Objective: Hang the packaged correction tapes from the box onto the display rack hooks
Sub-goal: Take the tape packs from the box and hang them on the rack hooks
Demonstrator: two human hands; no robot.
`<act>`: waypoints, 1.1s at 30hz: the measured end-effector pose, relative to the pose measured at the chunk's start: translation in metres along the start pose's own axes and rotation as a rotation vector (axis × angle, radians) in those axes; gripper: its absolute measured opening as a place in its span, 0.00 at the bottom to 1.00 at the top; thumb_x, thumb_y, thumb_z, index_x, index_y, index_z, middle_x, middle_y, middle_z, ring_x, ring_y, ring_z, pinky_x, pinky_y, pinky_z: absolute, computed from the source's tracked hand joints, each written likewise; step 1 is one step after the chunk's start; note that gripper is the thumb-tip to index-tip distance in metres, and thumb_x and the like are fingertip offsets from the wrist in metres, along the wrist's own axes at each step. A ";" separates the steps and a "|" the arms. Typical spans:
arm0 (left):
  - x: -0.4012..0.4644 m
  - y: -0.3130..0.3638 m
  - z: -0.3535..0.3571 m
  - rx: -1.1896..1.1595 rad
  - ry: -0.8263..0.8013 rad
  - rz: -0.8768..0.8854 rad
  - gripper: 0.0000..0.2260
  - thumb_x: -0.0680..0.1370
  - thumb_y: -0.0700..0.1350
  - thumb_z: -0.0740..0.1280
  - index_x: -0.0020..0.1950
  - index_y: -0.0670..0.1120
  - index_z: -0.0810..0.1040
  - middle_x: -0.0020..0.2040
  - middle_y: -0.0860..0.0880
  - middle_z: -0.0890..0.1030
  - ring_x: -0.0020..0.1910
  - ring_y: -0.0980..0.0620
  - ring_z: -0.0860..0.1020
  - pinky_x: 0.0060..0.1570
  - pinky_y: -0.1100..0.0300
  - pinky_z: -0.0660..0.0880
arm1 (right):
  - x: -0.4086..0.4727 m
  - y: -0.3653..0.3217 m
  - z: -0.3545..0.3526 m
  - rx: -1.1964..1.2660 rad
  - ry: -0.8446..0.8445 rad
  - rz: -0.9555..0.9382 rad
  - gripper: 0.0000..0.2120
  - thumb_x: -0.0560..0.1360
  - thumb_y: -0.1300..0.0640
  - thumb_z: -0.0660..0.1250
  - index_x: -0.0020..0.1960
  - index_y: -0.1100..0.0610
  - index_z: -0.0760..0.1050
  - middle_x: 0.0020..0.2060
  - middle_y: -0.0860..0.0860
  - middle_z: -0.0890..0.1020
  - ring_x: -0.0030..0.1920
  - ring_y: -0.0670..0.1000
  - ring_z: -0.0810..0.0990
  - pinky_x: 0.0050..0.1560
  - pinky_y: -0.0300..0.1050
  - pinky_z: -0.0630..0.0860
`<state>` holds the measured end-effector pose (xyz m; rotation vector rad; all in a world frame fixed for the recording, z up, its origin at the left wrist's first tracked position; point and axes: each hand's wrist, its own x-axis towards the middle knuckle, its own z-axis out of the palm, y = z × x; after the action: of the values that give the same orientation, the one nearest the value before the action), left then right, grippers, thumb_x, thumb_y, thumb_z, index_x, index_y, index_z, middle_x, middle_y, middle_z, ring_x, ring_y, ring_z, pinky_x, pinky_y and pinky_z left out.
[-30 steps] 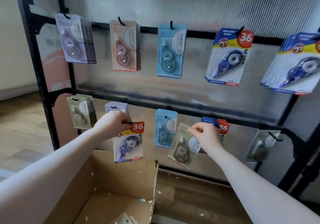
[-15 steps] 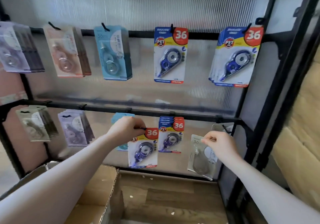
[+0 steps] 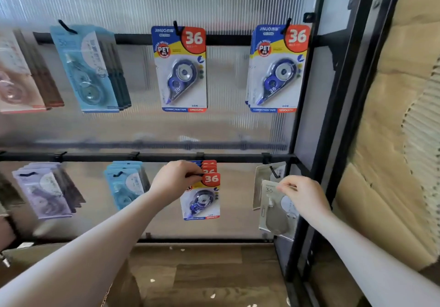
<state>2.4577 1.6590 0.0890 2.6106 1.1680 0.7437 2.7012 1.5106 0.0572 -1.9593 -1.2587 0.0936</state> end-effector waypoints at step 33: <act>0.009 -0.029 0.030 0.085 0.088 0.083 0.13 0.81 0.44 0.58 0.63 0.47 0.77 0.56 0.47 0.79 0.53 0.48 0.76 0.43 0.61 0.65 | 0.031 0.013 -0.005 -0.169 -0.088 -0.226 0.11 0.80 0.59 0.58 0.56 0.56 0.79 0.50 0.49 0.79 0.52 0.50 0.76 0.53 0.48 0.74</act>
<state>2.4601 1.6861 0.0560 2.7365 1.1445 0.8518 2.7291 1.5297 0.0627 -1.9563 -1.5823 -0.0415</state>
